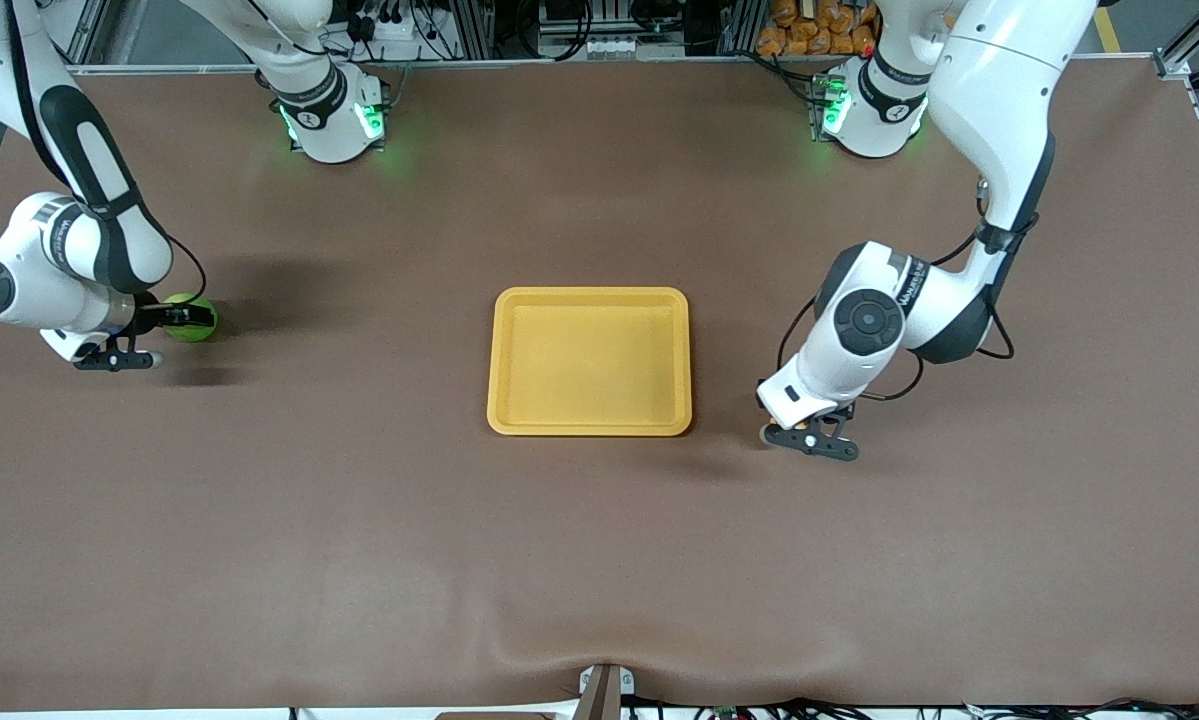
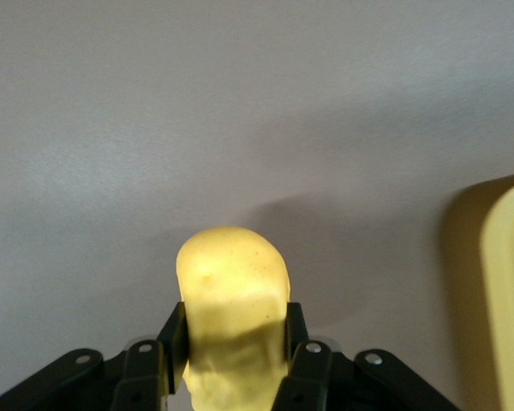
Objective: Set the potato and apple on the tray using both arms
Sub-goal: 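Carry the potato over the tray while the right gripper lifts the apple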
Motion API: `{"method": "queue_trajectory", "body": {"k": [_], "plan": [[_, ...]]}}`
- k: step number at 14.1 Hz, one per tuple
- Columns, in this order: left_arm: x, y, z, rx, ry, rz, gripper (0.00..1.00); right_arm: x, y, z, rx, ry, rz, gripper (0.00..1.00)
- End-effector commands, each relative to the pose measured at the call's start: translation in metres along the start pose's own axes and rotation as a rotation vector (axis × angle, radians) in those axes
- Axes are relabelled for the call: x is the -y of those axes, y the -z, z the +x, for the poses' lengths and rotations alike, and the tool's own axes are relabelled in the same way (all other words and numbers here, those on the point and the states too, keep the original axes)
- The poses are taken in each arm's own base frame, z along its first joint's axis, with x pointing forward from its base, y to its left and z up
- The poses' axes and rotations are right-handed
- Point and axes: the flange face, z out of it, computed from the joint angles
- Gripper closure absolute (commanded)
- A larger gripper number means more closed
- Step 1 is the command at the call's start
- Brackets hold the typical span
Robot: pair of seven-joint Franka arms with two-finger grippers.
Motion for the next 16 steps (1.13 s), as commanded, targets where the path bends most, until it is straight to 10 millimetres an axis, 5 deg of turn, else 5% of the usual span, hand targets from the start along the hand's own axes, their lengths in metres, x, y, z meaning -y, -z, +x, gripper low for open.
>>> {"method": "queue_trajectory", "body": {"k": [1, 10, 16], "plan": [[-0.021, 0.019, 0.003, -0.003, 0.028, 0.028, 0.98, -0.002, 0.000, -0.002, 0.000, 0.027, -0.005, 1.00], [-0.080, 0.032, 0.000, -0.036, 0.136, 0.011, 1.00, 0.011, 0.063, 0.031, 0.071, 0.068, -0.005, 1.00], [-0.125, 0.033, 0.002, -0.054, 0.190, -0.011, 1.00, 0.031, 0.144, 0.053, 0.136, 0.097, -0.010, 1.00]]}}
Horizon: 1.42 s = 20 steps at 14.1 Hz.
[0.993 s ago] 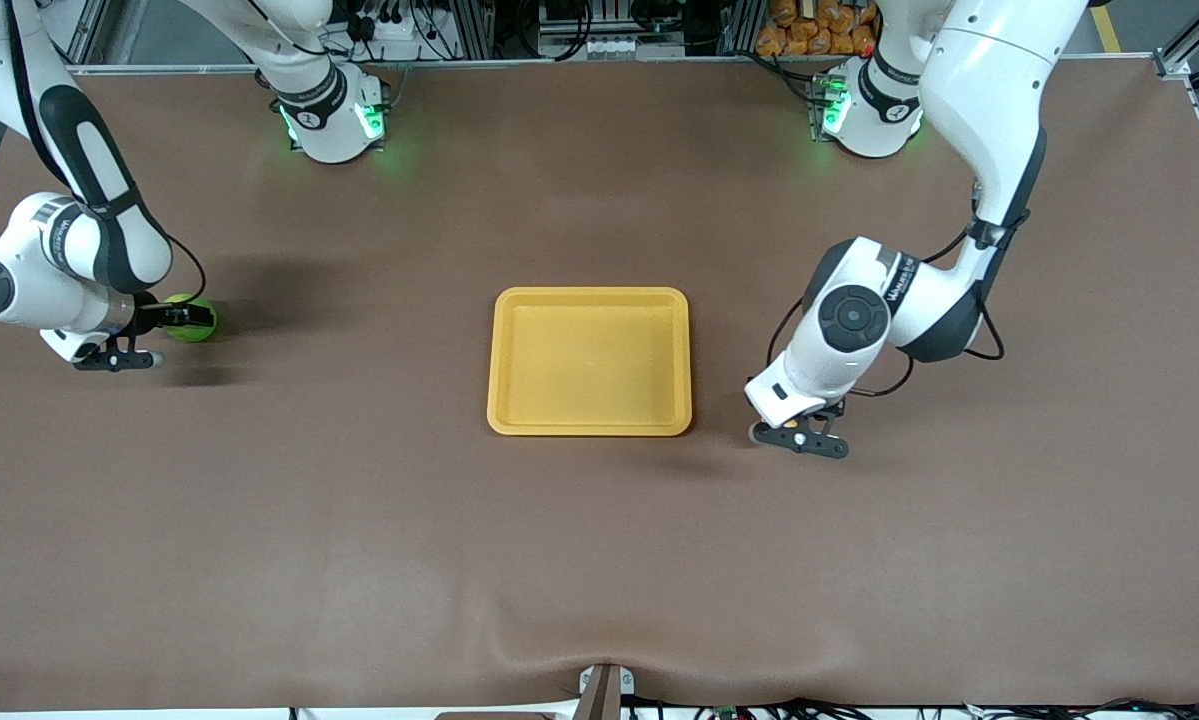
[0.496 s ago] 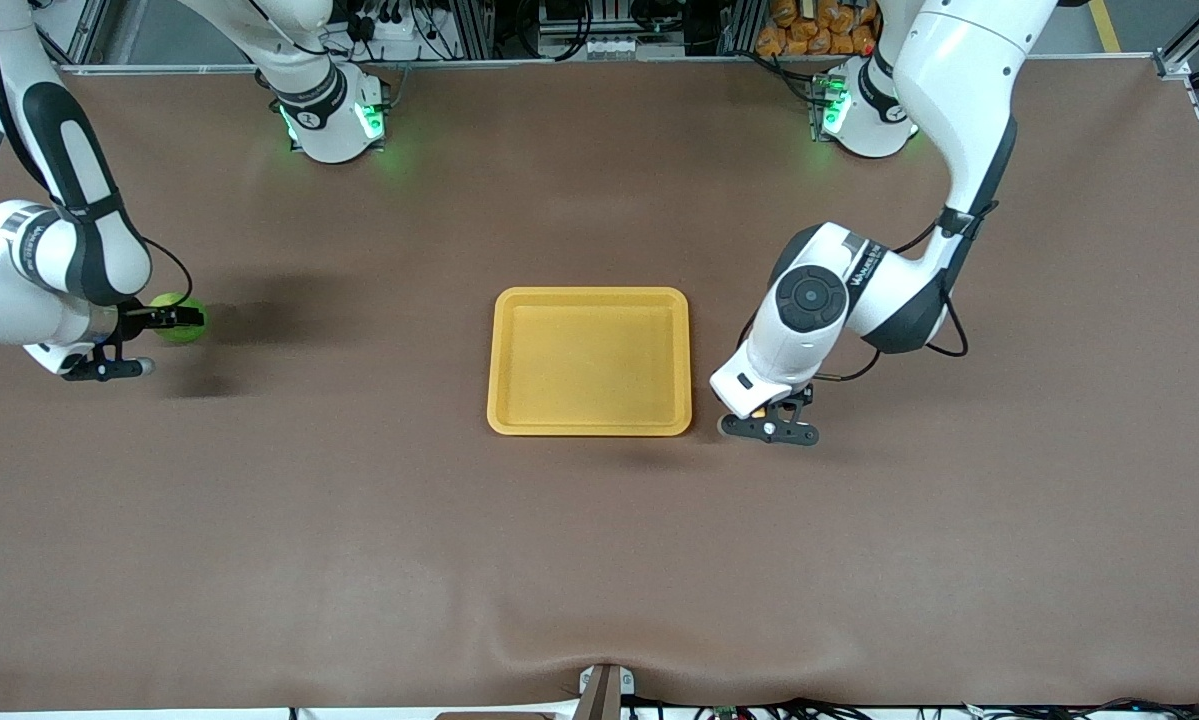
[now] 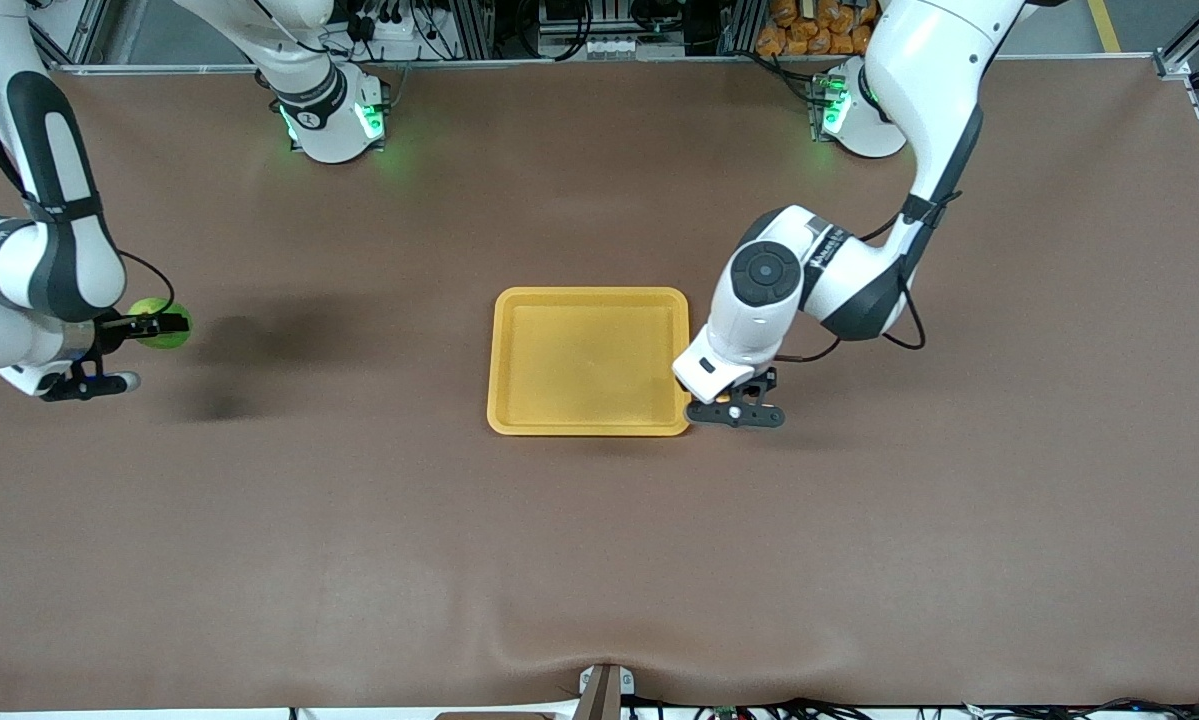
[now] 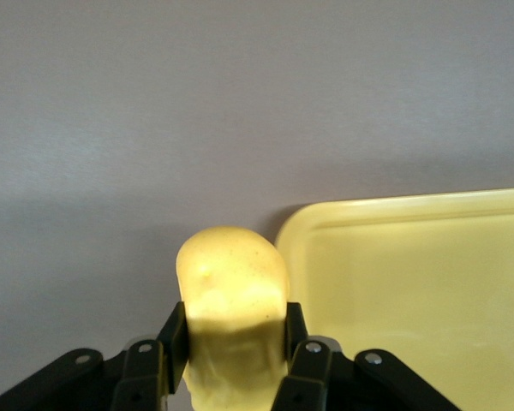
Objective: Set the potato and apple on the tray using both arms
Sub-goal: 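Carry the potato over the tray while the right gripper lifts the apple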
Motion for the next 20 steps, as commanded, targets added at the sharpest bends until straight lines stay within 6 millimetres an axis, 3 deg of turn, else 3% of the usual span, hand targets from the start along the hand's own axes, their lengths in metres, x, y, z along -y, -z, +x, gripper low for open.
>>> {"method": "queue_trajectory", "body": {"k": [1, 8, 12, 18, 19, 20], "plan": [[-0.018, -0.004, 0.001, -0.003, 0.021, 0.014, 1.00, 0.005, 0.032, 0.002, 0.001, 0.008, -0.022, 1.00], [-0.064, -0.025, -0.018, 0.018, 0.089, 0.006, 1.00, 0.046, 0.066, 0.017, -0.023, 0.059, -0.047, 1.00], [-0.082, -0.045, -0.036, 0.041, 0.103, 0.023, 1.00, 0.085, 0.066, 0.030, -0.027, -0.007, -0.050, 1.00], [-0.087, -0.062, -0.046, 0.044, 0.060, 0.056, 0.99, 0.144, 0.063, 0.042, -0.024, -0.090, -0.037, 1.00], [-0.087, -0.065, -0.046, 0.049, 0.062, 0.058, 0.91, 0.152, 0.063, 0.043, -0.024, -0.106, -0.033, 1.00], [-0.087, -0.066, -0.047, 0.050, 0.062, 0.059, 0.74, 0.161, 0.063, 0.043, -0.017, -0.114, -0.011, 1.00]]}}
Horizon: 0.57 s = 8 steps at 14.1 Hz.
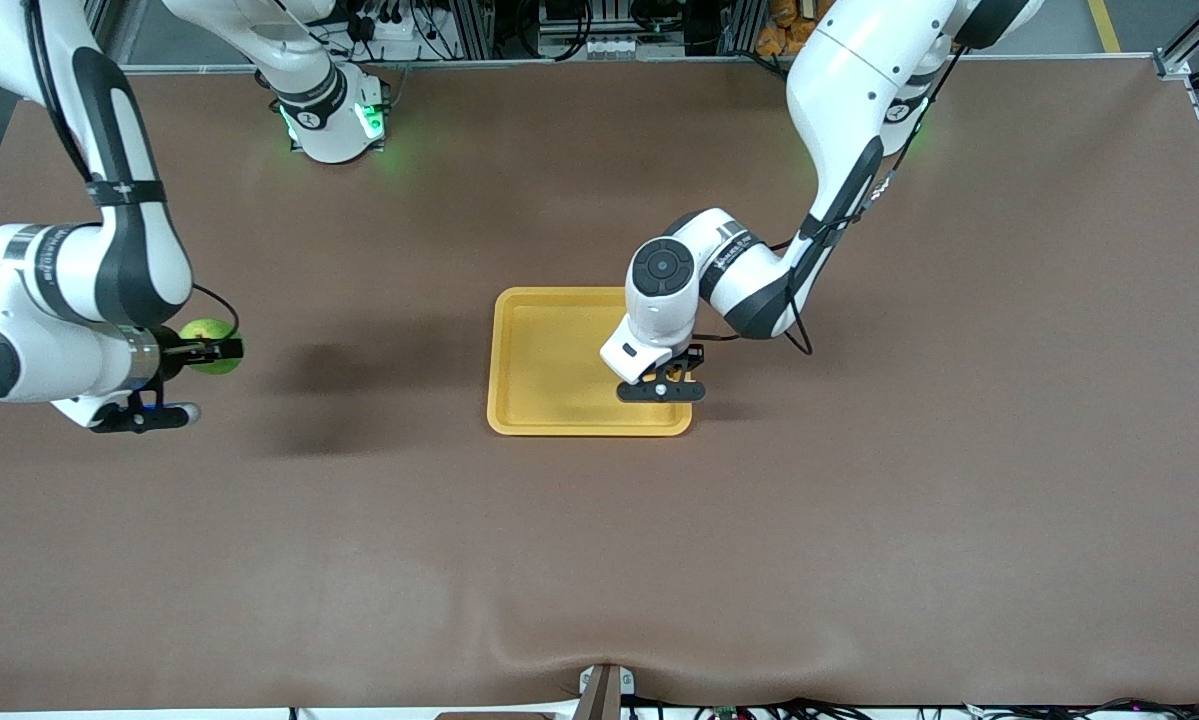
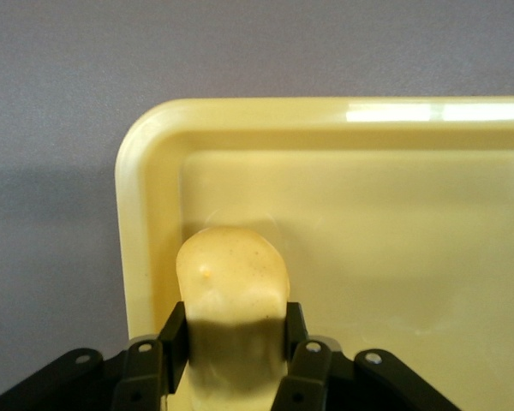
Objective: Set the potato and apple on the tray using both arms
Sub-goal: 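Carry the potato over the tray while the right gripper lifts the apple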
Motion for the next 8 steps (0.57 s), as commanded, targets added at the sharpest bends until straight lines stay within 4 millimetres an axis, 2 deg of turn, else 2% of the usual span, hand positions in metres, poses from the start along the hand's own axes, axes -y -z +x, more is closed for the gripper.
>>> {"method": "queue_trajectory", "body": {"k": [1, 2, 6, 8], "plan": [[-0.002, -0.002, 0.003, -0.009, 0.006, 0.028, 0.45, 0.023, 0.004, -0.004, 0.019, -0.040, 0.048, 1.00], [0.000, -0.002, 0.003, 0.000, 0.006, 0.039, 0.00, 0.036, 0.004, -0.004, 0.021, -0.054, 0.046, 1.00], [0.003, 0.011, 0.007, -0.004, 0.003, 0.052, 0.00, 0.075, 0.006, -0.005, 0.023, -0.112, 0.043, 1.00], [0.011, 0.041, 0.022, -0.002, 0.018, 0.075, 0.00, 0.099, 0.007, -0.007, 0.027, -0.146, 0.045, 1.00]]}}
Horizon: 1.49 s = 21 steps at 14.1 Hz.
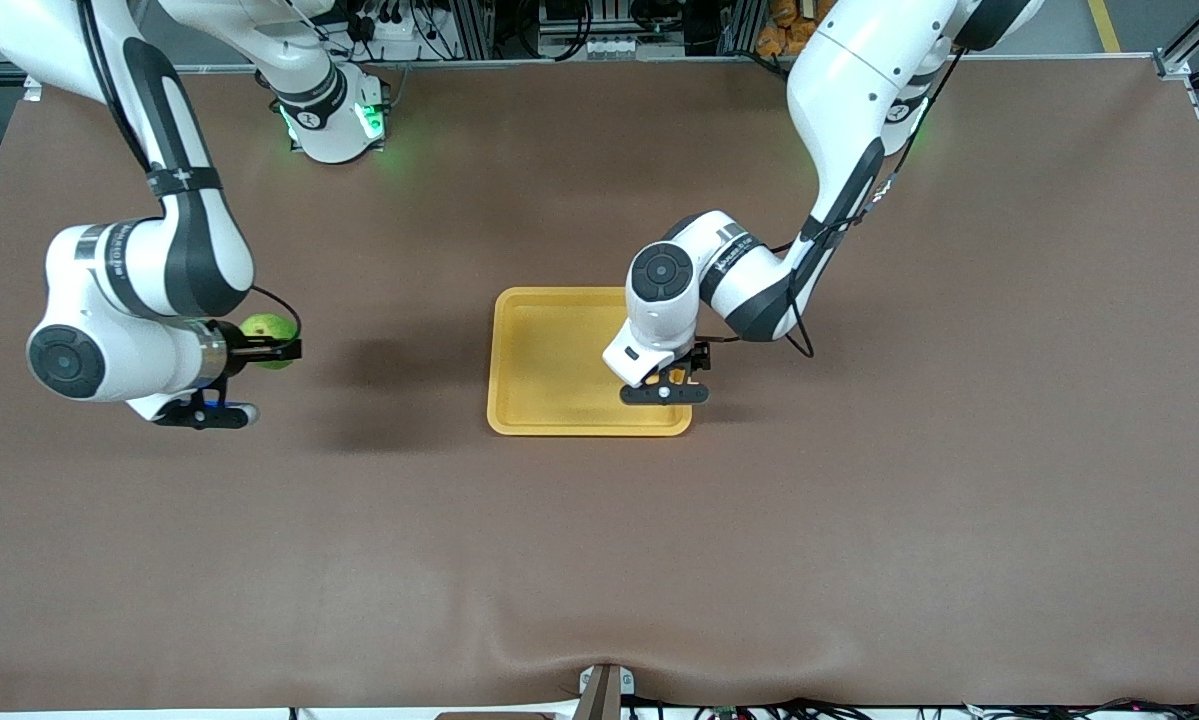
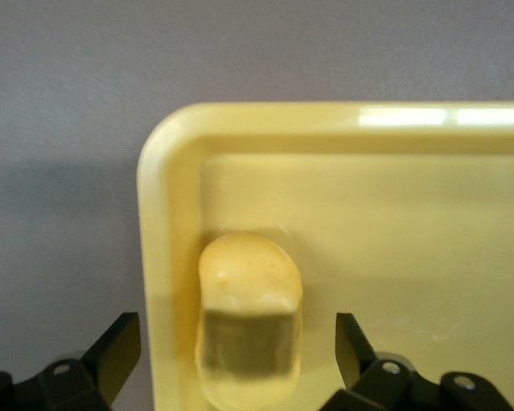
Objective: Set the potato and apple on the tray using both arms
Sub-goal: 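Carry the potato over the tray while the right gripper lifts the apple, then release the potato on the tray and raise the left gripper away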
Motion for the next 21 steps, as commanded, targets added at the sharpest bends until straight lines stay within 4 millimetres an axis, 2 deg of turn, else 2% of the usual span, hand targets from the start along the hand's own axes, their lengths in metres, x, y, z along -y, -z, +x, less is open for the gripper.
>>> {"method": "queue_trajectory", "body": {"k": [1, 5, 10, 13, 14, 21], "plan": [[0.013, 0.049, 0.022, -0.010, 0.013, 0.048, 0.00, 0.031, 0.006, -0.010, 0.005, -0.051, 0.010, 1.00], [0.068, 0.116, 0.058, -0.021, 0.045, 0.044, 0.00, 0.066, 0.003, -0.017, 0.015, -0.110, 0.052, 1.00], [0.167, 0.204, 0.081, -0.003, 0.061, 0.033, 0.00, 0.128, -0.005, -0.031, -0.005, -0.178, 0.050, 1.00], [0.213, 0.237, 0.086, -0.017, 0.105, 0.039, 0.00, 0.170, -0.008, -0.040, -0.037, -0.225, 0.076, 1.00], [0.227, 0.250, 0.086, -0.019, 0.116, 0.042, 0.00, 0.182, -0.015, -0.041, -0.042, -0.236, 0.069, 1.00], [0.311, 0.300, 0.078, 0.003, 0.078, 0.073, 0.00, 0.230, -0.045, -0.037, -0.038, -0.312, 0.162, 1.00]]}}
